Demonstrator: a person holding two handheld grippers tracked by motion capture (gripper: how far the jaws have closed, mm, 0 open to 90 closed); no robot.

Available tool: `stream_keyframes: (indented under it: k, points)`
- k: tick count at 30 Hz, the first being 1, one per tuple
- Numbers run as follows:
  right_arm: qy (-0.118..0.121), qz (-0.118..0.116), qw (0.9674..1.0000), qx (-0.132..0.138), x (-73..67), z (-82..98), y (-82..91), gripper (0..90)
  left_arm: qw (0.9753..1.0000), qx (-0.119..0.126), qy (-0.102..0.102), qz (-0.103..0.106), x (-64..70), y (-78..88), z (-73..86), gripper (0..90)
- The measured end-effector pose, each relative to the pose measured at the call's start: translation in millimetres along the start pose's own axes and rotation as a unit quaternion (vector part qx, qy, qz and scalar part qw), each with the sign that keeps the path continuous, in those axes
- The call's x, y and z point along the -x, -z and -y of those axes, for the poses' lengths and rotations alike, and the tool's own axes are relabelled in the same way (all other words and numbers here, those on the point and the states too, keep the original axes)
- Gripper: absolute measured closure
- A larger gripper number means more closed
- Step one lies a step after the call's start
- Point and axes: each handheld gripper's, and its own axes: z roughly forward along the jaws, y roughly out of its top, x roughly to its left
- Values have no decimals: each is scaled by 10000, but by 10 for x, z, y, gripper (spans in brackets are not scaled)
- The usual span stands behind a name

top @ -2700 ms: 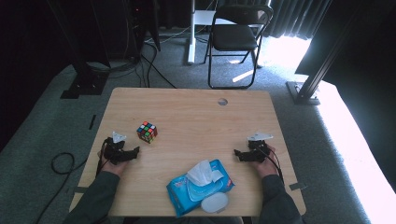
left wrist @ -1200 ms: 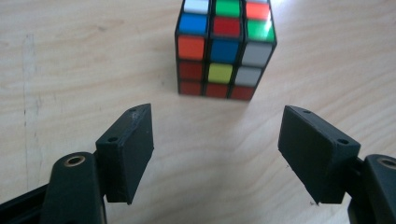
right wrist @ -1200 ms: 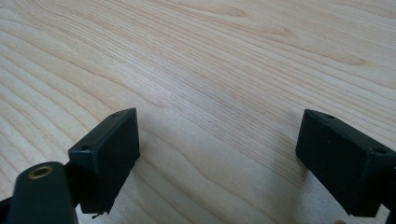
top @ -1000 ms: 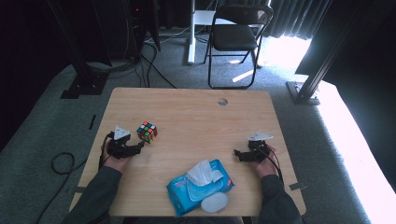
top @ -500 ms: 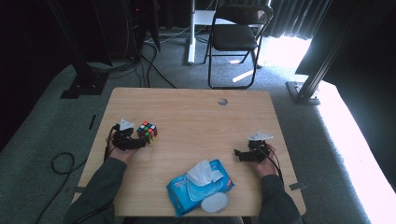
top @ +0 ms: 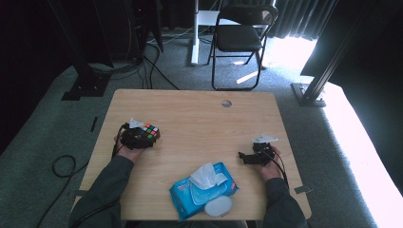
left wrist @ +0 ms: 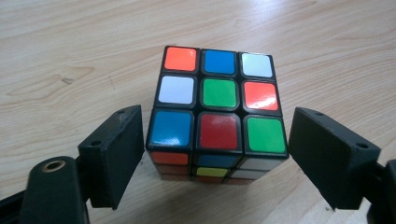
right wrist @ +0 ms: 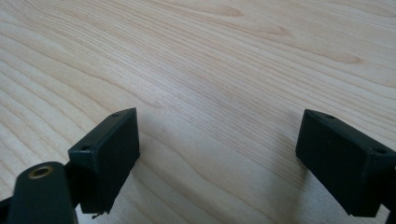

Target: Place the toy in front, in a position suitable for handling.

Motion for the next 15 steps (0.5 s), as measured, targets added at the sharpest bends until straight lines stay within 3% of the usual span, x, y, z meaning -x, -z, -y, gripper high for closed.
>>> stream_keyframes:
  k: [2, 8, 15]
  points:
    - [1, 0, 10000, 0, 0, 0, 0, 132, 9999, -74, 79, 38, -17, -34, -5, 220]
    - [0, 1, 10000, -1, 0, 0, 0, 132, 9999, -157, -14, 52, -7, -57, -12, 322]
    - [0, 0, 10000, -1, 0, 0, 0, 132, 9998, -112, -156, 53, 33, -46, -27, 338]
